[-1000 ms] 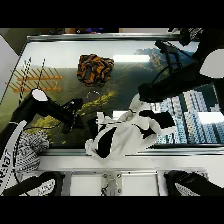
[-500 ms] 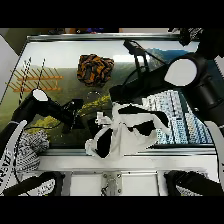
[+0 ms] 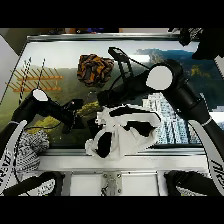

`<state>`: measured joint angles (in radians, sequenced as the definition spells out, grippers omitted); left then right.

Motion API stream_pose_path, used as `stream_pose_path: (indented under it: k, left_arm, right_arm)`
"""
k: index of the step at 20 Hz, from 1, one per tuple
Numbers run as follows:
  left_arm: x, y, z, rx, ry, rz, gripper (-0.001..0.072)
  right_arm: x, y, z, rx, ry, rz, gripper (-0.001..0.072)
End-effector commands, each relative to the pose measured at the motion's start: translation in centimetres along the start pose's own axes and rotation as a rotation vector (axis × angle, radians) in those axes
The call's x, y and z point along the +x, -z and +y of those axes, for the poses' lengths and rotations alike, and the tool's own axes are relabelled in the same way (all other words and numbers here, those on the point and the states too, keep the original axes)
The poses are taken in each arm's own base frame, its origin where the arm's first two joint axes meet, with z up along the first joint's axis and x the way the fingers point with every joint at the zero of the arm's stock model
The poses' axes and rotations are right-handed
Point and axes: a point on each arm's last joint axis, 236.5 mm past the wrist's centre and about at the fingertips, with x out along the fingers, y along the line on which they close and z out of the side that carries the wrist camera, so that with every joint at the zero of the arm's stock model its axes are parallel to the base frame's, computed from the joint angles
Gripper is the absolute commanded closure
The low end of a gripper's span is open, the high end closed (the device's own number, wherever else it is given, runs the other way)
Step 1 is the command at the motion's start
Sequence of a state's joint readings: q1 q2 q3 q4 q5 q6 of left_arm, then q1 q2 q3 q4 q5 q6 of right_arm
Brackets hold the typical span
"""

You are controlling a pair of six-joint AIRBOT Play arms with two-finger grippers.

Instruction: Fold the clothes and pants, and hang the long-sleeved shirts on hangers.

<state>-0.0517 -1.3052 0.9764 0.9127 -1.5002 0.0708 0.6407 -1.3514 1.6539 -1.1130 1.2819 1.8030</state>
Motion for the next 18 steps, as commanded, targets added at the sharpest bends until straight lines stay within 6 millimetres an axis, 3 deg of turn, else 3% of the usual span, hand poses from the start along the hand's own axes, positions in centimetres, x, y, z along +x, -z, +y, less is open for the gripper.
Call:
stream_pose_path:
  k: [1, 3, 4, 5, 6, 10, 12, 14, 18]
  left_arm:
    - [0.0, 0.0, 0.0, 0.000, 0.001, 0.000, 0.0692]
    - [0.0, 0.0, 0.0, 0.000, 0.001, 0.000, 0.0692]
    - [0.0, 0.0, 0.0, 0.000, 0.001, 0.000, 0.0692]
    - [0.0, 0.0, 0.0, 0.000, 0.001, 0.000, 0.0693]
    - [0.0, 0.0, 0.0, 0.000, 0.001, 0.001, 0.0692]
    - [0.0, 0.0, 0.0, 0.000, 0.002, 0.001, 0.0692]
    - [0.0, 0.0, 0.0, 0.000, 0.002, 0.001, 0.0693]
    - [0.0, 0.0, -0.1, -0.001, 0.003, 0.001, 0.0692]
    - [0.0, 0.0, -0.1, -0.001, 0.005, 0.001, 0.0692]
  right_arm:
    - [0.9, 0.1, -0.3, 0.006, 0.002, 0.017, 0.0688]
    - [1.0, 0.1, -0.3, 0.006, 0.003, 0.019, 0.0675]
    - [1.0, 0.1, -0.3, -0.006, 0.001, 0.018, 0.0619]
    - [0.9, 0.1, -0.3, -0.019, 0.001, 0.018, 0.0445]
    - [0.9, 0.1, -0.2, -0.019, 0.000, 0.018, 0.0354]
    - [0.8, 0.3, -0.2, -0.016, -0.003, 0.024, 0.0350]
    - [0.1, 0.4, -0.8, -0.015, 0.008, 0.040, 0.0242]
    - [-1.0, 0.9, -1.9, -0.027, 0.027, 0.062, 0.0088]
    - [-4.2, 0.8, -3.4, -0.085, 0.039, 0.047, 0.0084]
